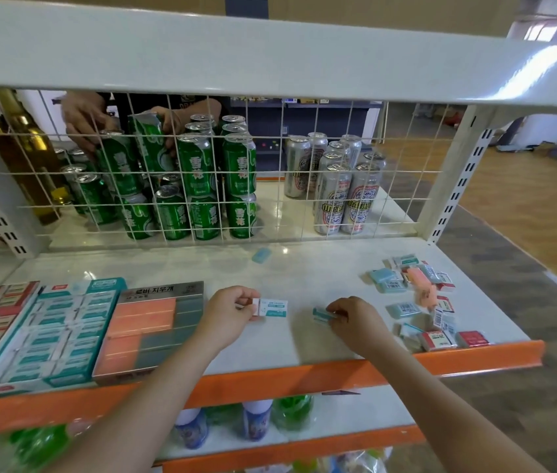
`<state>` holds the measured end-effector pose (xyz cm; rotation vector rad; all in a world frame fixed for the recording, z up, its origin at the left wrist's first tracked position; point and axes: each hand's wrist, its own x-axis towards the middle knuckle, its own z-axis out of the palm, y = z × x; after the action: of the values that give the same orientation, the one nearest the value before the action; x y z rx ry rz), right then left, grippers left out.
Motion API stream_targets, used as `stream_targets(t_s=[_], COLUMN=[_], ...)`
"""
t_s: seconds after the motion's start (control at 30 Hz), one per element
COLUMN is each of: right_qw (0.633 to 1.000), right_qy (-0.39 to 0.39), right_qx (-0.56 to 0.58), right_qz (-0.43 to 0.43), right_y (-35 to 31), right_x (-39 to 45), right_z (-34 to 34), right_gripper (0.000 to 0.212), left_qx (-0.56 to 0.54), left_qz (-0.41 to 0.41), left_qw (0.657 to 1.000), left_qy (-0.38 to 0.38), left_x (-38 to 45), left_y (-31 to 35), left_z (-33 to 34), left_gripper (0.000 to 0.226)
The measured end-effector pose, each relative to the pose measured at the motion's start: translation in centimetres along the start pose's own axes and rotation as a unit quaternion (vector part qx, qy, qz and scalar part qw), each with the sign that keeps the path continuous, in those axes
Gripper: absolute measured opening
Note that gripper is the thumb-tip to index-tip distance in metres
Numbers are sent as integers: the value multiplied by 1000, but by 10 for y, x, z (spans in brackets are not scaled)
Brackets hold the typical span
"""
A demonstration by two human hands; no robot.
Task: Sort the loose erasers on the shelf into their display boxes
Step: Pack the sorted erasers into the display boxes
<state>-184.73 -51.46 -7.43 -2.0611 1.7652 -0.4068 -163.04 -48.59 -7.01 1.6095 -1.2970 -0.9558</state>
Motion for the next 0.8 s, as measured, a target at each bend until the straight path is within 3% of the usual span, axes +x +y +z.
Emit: stream_targets(t_s=[0.2,0.3,0.4,0.53,0.7,0.8], right_qw=[998,995,988,969,921,912], right_qy=[-33,-11,18,50,23,13], right_qx=[8,55,130,237,388,409], right_qz=[-48,-77,-83,-54,15,24], right_y=[-17,-25,-26,-19,2,11], right_x=[12,17,22,25,23,20], right_z=[2,-5,-16,-28,-27,-24], right_gripper=[32,34,22,9,17,16], left_qx=[6,20,-2,-33,-44,-44], left_qz=[-20,-14,-19,-34,-40,-40], left_qw=[1000,999,999,998,997,997], left_qy=[13,35,47,50,53,48], left_x=[1,4,5,6,6,6], left_y=[-4,-6,-4,-2,-1,1], left_z=[-3,-5,-3,3,14,21], left_gripper=[16,17,16,17,20,21])
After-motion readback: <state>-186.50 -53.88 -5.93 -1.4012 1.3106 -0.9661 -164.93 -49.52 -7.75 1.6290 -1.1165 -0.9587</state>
